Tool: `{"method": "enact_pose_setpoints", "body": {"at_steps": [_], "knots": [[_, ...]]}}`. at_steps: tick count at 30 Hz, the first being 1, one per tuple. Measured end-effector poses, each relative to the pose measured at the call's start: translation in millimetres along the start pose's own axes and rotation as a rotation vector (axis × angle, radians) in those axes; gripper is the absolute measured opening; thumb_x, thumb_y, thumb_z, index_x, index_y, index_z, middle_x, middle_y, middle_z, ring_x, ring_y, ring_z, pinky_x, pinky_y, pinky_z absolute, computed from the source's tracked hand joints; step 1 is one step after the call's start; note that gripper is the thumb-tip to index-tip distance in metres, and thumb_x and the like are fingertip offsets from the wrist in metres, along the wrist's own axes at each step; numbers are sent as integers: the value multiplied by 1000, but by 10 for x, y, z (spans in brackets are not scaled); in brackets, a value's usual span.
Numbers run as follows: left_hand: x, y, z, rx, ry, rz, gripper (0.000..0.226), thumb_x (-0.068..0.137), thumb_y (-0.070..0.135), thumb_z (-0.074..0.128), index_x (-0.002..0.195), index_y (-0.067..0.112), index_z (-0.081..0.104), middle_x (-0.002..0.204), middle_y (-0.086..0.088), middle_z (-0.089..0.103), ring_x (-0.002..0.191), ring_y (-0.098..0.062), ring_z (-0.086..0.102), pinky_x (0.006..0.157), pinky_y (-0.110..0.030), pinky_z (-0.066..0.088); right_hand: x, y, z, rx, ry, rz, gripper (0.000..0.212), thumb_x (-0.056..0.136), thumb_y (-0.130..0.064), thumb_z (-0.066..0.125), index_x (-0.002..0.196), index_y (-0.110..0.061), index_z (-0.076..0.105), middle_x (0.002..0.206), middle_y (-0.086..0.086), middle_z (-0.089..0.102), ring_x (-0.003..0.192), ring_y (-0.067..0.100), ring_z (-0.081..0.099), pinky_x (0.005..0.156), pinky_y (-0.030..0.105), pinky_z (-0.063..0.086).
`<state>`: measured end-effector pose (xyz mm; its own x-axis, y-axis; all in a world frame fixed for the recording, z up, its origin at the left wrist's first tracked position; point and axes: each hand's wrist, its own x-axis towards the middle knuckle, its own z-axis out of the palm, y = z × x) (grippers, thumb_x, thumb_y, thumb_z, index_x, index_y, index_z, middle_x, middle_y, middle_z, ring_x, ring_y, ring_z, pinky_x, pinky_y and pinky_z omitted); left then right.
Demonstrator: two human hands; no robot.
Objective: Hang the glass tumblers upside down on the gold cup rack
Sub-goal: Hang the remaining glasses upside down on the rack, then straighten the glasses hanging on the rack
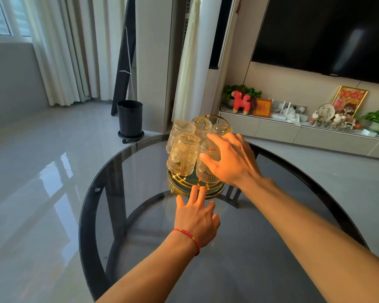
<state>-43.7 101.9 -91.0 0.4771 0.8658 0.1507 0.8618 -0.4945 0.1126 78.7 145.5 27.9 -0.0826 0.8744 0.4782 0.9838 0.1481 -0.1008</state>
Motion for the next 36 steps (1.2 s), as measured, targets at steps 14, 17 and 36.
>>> {"method": "enact_pose_setpoints", "body": {"at_steps": [14, 17, 36], "knots": [[-50, -57, 176, -22, 131, -81, 67, 97, 46, 33, 156, 22, 15, 156, -11, 30, 146, -32, 20, 110, -64, 29, -117, 173, 31, 189, 300, 53, 49, 99, -44, 34, 122, -17, 67, 122, 6, 67, 112, 28, 54, 90, 42, 39], [-47, -48, 198, -47, 128, -84, 69, 97, 46, 30, 158, 20, 10, 159, -10, 26, 149, -32, 16, 113, -65, 25, 64, 324, -108, 352, 306, 189, 36, 104, -32, 38, 109, -15, 69, 111, 8, 70, 106, 30, 58, 91, 45, 44], [-21, -29, 174, -62, 175, -80, 64, 93, 44, 42, 150, 16, 37, 147, -14, 47, 140, -38, 37, 102, -70, 38, 1511, 125, -41, 575, -518, 265, 95, 98, -72, 5, 120, -10, 74, 123, 7, 72, 121, 26, 61, 118, 55, 29]]}}
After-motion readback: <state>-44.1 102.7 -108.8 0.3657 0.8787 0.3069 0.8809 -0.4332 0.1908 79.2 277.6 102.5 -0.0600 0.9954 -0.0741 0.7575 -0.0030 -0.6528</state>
